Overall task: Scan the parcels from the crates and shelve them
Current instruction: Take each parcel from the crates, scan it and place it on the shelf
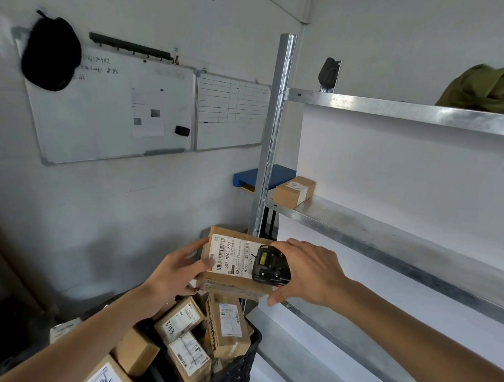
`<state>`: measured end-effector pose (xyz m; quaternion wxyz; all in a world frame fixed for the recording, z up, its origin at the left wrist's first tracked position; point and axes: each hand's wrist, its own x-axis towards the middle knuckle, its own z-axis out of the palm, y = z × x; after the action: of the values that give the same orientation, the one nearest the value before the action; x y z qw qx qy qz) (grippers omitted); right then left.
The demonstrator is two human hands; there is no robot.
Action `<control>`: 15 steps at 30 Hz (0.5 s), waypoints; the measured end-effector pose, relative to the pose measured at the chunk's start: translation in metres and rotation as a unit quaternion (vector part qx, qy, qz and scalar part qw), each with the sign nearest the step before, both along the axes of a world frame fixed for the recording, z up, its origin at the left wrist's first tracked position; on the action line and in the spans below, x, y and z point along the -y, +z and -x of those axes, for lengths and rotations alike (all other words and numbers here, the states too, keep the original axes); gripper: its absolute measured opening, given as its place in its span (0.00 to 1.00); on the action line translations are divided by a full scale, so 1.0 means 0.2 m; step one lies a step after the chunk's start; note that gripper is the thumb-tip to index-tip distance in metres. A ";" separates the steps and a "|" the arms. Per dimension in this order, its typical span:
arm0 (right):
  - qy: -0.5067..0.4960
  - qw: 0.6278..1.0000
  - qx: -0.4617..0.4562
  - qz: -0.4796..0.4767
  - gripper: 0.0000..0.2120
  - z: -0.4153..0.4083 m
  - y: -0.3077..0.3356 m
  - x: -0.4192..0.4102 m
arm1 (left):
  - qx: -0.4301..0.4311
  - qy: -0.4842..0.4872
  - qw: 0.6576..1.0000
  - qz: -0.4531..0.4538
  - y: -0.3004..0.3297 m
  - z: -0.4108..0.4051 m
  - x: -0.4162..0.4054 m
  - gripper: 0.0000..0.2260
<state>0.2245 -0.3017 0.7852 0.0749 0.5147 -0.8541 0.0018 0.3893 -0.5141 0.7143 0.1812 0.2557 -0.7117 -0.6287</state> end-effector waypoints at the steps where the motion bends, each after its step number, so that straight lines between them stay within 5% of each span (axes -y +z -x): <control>1: -0.012 1.000 0.021 0.008 0.49 0.00 -0.01 0.00 | -0.004 -0.002 1.000 -0.004 0.01 0.01 0.00 0.28; 8: -0.079 0.980 0.172 0.067 0.37 0.08 -0.08 -0.07 | -0.017 -0.017 0.999 -0.049 0.05 0.22 -0.03 0.31; 15: -0.091 0.967 0.190 0.145 0.42 0.37 -0.07 -0.13 | -0.032 -0.023 0.994 -0.105 0.10 0.70 -0.15 0.30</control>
<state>0.1512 -0.2764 0.7709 -0.0151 0.4085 -0.8867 0.2160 0.2494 -0.4846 0.7349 0.1617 0.2370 -0.6416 -0.7114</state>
